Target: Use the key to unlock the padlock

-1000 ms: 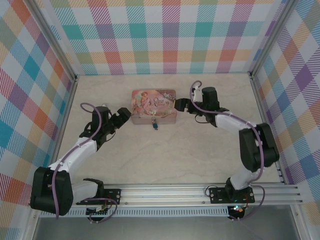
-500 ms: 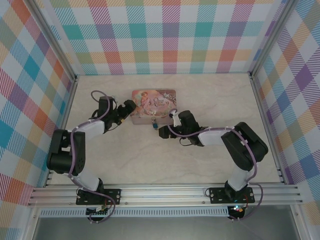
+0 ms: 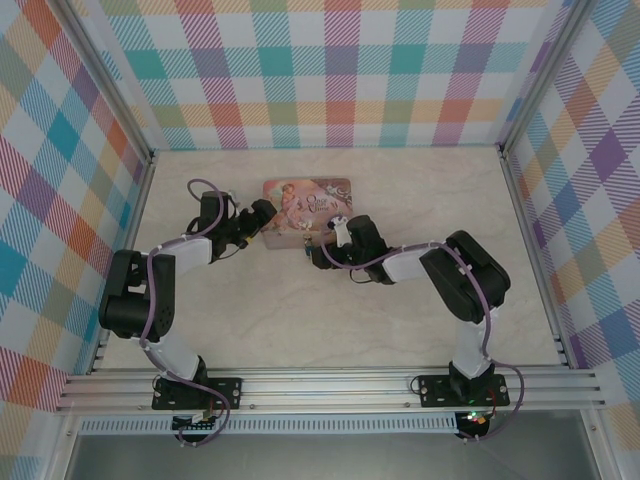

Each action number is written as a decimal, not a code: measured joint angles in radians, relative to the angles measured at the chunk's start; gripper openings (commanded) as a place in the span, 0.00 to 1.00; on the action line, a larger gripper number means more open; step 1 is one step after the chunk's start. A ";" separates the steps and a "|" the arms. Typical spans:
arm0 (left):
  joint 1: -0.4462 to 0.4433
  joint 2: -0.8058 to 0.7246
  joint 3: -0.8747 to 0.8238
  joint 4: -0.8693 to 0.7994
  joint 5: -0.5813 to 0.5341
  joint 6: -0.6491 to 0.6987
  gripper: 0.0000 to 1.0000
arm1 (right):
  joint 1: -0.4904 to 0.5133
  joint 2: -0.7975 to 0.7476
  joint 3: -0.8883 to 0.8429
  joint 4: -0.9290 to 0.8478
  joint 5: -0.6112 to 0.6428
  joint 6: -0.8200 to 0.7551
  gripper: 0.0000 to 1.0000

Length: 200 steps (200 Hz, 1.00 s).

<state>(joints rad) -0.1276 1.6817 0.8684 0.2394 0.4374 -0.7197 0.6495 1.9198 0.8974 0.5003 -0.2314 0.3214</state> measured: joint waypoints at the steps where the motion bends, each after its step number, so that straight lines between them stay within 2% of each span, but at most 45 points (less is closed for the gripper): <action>1: 0.000 0.000 0.000 0.000 0.000 0.000 0.94 | 0.000 0.001 0.001 0.000 -0.001 -0.001 0.55; 200: -0.047 0.043 0.000 0.030 -0.012 -0.024 0.93 | 0.000 0.091 0.004 0.166 -0.045 -0.006 0.41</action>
<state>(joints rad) -0.1745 1.7245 0.8688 0.2691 0.4255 -0.7441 0.6495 2.0106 0.9016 0.6666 -0.2760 0.3149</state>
